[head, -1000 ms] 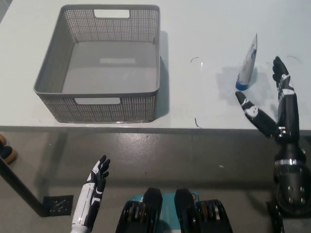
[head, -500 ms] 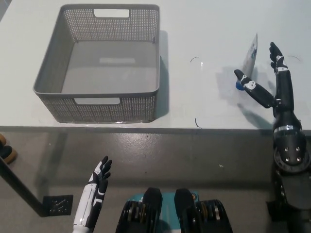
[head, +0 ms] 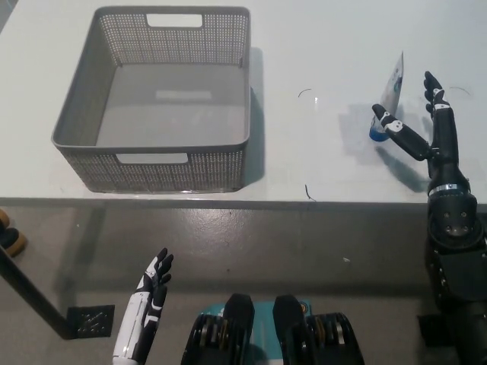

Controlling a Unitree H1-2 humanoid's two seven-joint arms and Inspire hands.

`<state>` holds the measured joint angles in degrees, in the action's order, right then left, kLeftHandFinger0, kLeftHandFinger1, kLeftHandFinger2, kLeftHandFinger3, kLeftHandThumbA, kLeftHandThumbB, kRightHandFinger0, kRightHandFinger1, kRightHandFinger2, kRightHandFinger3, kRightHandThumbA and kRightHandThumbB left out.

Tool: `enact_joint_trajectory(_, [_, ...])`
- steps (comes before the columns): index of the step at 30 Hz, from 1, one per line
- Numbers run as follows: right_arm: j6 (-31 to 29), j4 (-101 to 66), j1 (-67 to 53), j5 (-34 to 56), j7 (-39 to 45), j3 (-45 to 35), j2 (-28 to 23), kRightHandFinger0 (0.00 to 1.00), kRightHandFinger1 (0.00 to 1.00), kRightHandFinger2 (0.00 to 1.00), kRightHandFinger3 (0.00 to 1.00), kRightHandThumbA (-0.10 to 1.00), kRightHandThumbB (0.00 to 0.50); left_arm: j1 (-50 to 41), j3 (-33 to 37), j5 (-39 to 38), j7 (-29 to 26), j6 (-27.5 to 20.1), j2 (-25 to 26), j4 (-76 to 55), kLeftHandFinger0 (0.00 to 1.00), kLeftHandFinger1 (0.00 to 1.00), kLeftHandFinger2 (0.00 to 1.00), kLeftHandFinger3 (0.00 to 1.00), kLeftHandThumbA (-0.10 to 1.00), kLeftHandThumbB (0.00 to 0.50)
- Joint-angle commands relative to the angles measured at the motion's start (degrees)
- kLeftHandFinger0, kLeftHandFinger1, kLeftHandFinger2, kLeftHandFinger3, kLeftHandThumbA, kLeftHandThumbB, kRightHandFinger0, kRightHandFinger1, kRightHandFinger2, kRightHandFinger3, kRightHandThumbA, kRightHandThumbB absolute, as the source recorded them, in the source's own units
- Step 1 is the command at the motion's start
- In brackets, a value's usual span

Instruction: Use the right hand to pick up a shampoo and place it into a container on the left side

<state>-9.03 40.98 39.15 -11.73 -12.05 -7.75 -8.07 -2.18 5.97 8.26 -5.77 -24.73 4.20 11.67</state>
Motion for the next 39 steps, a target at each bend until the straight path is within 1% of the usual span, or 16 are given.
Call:
enact_joint_trajectory(1, [-2.8,2.3,4.9,1.6,-2.1,-0.4,-1.7,1.00,1.00,1.00,1.00,0.91,0.415,0.4,0.2,-0.5,-0.5,-2.2,0.4,-2.0,1.00,1.00,1.00,1.00,1.00,0.220])
enact_joint_trajectory(4, [-3.6,4.7,6.0,2.3,-2.2,-0.6,-1.9,1.00,1.00,1.00,1.00,0.89,0.409,0.5,0.2,-0.8,-0.4,-2.2,0.3,-1.8,1.00,1.00,1.00,1.00,1.00,0.222])
enact_joint_trajectory(8, [-4.7,8.0,7.6,2.1,-2.8,-0.2,-2.1,1.00,1.00,1.00,1.00,0.87,0.405,0.5,0.1,-0.8,-0.3,-2.2,0.3,-1.9,1.00,1.00,1.00,1.00,1.00,0.209])
enact_joint_trajectory(9, [-4.6,9.8,8.6,1.7,-3.9,0.0,-2.2,1.00,1.00,1.00,1.00,0.89,0.427,0.6,0.1,-0.9,-0.2,-2.2,0.5,-1.9,1.00,1.00,1.00,1.00,1.00,0.208])
enact_joint_trajectory(10, [-4.8,10.9,9.2,1.5,-4.4,0.2,-2.3,1.00,1.00,1.00,1.00,0.90,0.428,0.8,0.2,-0.9,-0.1,-2.2,0.6,-1.8,1.00,1.00,1.00,1.00,1.00,0.207])
enact_joint_trajectory(13, [-6.4,14.4,11.1,3.3,-3.4,-0.4,-2.4,1.00,1.00,1.00,1.00,0.84,0.403,1.0,0.3,-0.5,-0.2,-2.2,0.7,-1.8,1.00,1.00,1.00,1.00,1.00,0.217])
enact_joint_trajectory(14, [-6.8,15.3,11.5,3.6,-3.3,-0.5,-2.4,1.00,1.00,1.00,1.00,0.83,0.407,1.1,0.3,-0.5,-0.1,-2.2,0.8,-1.8,1.00,1.00,1.00,1.00,1.00,0.218])
enact_joint_trajectory(18, [-8.3,18.9,13.4,4.2,-3.3,-0.2,-2.5,1.00,1.00,1.00,1.00,0.82,0.400,1.5,0.3,-0.6,0.3,-2.2,0.9,-1.7,1.00,1.00,1.00,1.00,1.00,0.226])
enact_joint_trajectory(20, [-9.0,20.9,14.6,4.6,-2.9,-0.1,-2.5,1.00,1.00,1.00,1.00,0.82,0.401,1.8,0.5,-0.5,0.2,-2.2,1.1,-1.6,1.00,1.00,1.00,1.00,1.00,0.210])
enact_joint_trajectory(21, [-9.2,21.3,14.8,4.6,-2.9,0.0,-2.5,1.00,1.00,1.00,1.00,0.82,0.399,1.9,0.5,-0.4,0.1,-2.2,1.1,-1.6,1.00,1.00,1.00,1.00,1.00,0.215])
enact_joint_trajectory(24, [-10.2,22.6,15.7,4.3,-2.9,0.8,-2.4,1.00,1.00,1.00,1.00,0.81,0.371,2.4,0.6,-0.2,0.0,-2.2,1.4,-1.5,1.00,1.00,1.00,1.00,1.00,0.209])
enact_joint_trajectory(29, [-10.2,24.9,17.3,4.3,-3.3,1.6,-1.8,1.00,1.00,1.00,1.00,0.78,0.350,2.6,0.7,-0.5,0.1,-2.2,1.3,-1.4,1.00,1.00,1.00,1.00,1.00,0.212])
enact_joint_trajectory(33, [-10.3,28.4,19.2,5.4,-1.8,1.7,-1.6,1.00,1.00,1.00,1.00,0.79,0.370,3.0,0.7,-0.5,0.0,-2.2,1.3,-1.2,1.00,1.00,1.00,1.00,1.00,0.235])
enact_joint_trajectory(35, [-9.8,31.0,20.2,6.9,-0.3,0.8,-1.4,1.00,1.00,1.00,1.00,0.80,0.407,2.9,0.7,-0.5,0.1,-2.2,1.4,-1.3,1.00,1.00,1.00,1.00,1.00,0.228])
enact_joint_trajectory(38, [-9.2,33.5,21.4,7.6,0.2,0.5,-1.5,1.00,1.00,1.00,1.00,0.79,0.415,3.1,0.8,-0.6,0.3,-2.2,1.4,-1.3,1.00,1.00,1.00,1.00,1.00,0.220])
enact_joint_trajectory(39, [-8.4,34.6,21.8,8.4,0.8,0.1,-1.4,1.00,1.00,1.00,1.00,0.82,0.448,3.2,0.8,-0.5,0.3,-2.2,1.4,-1.3,1.00,1.00,1.00,1.00,1.00,0.215])
